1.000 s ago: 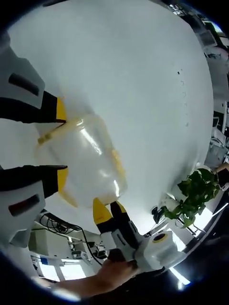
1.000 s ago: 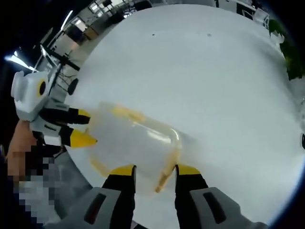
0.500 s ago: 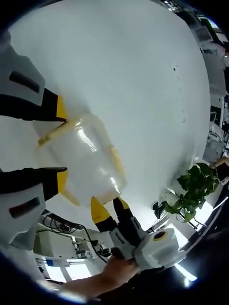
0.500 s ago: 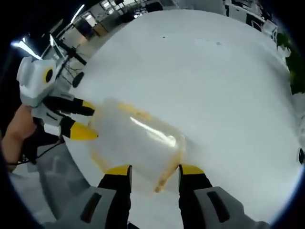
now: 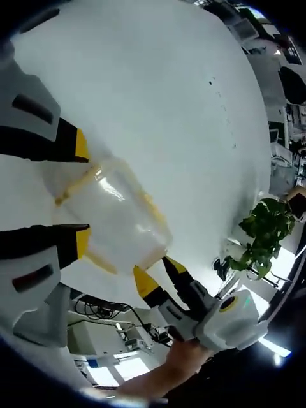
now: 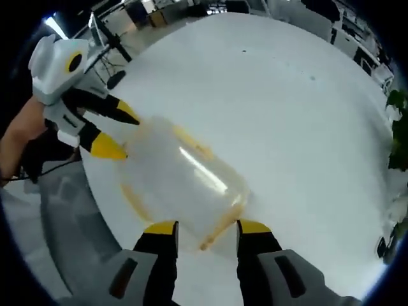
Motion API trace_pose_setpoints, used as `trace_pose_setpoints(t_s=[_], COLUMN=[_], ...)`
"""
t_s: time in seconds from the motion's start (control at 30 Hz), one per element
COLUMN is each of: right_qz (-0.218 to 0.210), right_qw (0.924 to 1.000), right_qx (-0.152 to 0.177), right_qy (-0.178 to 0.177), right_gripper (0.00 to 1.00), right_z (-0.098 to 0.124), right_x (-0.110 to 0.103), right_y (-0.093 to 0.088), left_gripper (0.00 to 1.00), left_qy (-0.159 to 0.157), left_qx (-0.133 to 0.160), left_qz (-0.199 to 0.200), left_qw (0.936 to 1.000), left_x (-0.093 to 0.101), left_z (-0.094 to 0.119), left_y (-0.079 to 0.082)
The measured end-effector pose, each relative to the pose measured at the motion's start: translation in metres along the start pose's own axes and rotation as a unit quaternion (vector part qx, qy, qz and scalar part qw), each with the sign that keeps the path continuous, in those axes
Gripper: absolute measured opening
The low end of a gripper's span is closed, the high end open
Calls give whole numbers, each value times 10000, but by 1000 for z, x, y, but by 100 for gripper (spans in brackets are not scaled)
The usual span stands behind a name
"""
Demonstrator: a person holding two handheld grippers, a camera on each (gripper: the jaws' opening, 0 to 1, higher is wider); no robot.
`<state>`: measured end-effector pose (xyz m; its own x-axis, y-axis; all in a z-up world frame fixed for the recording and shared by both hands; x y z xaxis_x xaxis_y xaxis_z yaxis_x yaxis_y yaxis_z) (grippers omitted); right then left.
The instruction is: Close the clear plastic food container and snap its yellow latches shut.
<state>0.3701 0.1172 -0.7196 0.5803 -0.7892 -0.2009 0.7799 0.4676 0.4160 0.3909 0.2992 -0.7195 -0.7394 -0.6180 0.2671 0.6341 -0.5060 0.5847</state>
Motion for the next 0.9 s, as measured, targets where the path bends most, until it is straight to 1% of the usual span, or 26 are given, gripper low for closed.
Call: trace_pose_setpoints(t_s=[0.07,0.1,0.17,0.23,0.27,0.3,0.4,0.43,0.47,0.57,0.6,0.67,0.7,0.77,0.8,0.83,0.87,0.9], right_qz=[202,244,470,582,726,834,1138,1193,1398,1671,1833,2003,2060,2261,2308,2368,2420,2481], right_qw=[9998,9997,9988,9982,9971,9961,9932,9924,9896,9854,9824,9791,9778,9734,9724,9709,9696,9680], right_qx=[-14,-60,-116,-144,-212,-264,-223,-287,-331,-329,-343,-343,-362,-342,-324,-328,-331,-344], right_qy=[-31,-31,-21,-24,-3,-67,-72,-98,-105,-24,38,83,92,172,141,152,164,186], right_gripper=[35,35,35,35,34,33,33,33,33,33,33,32,31,32,32,33,34,34], right_z=[1,2,2,3,3,3,3,4,4,3,2,2,2,1,1,1,1,0], right_x=[1,1,1,0,1,2,1,1,1,-3,-3,-4,-5,-7,-8,-8,-8,-8], right_y=[2,2,3,4,4,4,8,8,9,11,11,12,12,13,13,13,14,14], left_gripper=[38,39,40,41,42,42,42,42,42,42,42,42,42,42,42,42,42,42], left_qy=[35,4,-50,-39,-35,-48,-74,-105,-94,-156,-173,-258,-263,-308,-331,-325,-361,-417], left_qx=[-48,-60,-87,-159,-167,-196,-236,-290,-298,-310,-317,-292,-290,-370,-395,-407,-420,-451], left_qz=[-132,-200,-427,-607,-705,-797,-1036,-1204,-1261,-1511,-1605,-1857,-1912,-2027,-2158,-2194,-2293,-2499], left_qw=[9999,9998,9990,9980,9974,9966,9943,9922,9915,9879,9864,9818,9808,9780,9751,9742,9718,9663], left_x=[-1,-1,0,0,-1,0,0,0,0,1,1,3,3,6,6,7,9,9], left_z=[2,2,3,3,3,4,4,4,5,5,5,5,4,3,2,2,2,1], left_y=[0,0,1,1,2,2,3,3,4,6,7,9,10,9,10,9,10,10])
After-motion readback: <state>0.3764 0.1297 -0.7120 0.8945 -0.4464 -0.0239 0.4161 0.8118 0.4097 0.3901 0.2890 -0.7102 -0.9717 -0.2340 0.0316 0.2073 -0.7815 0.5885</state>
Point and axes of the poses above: the point that each gripper's makers call its tool centre point, and the gripper's own axes: z roughly backward along the fingers, x roughly to its right, y roughly out of its top, the point moved 5 cm from there along z, roughly backward along the fingers, and after that the axes turned 7 degrees about x, right-handed, at the moved point
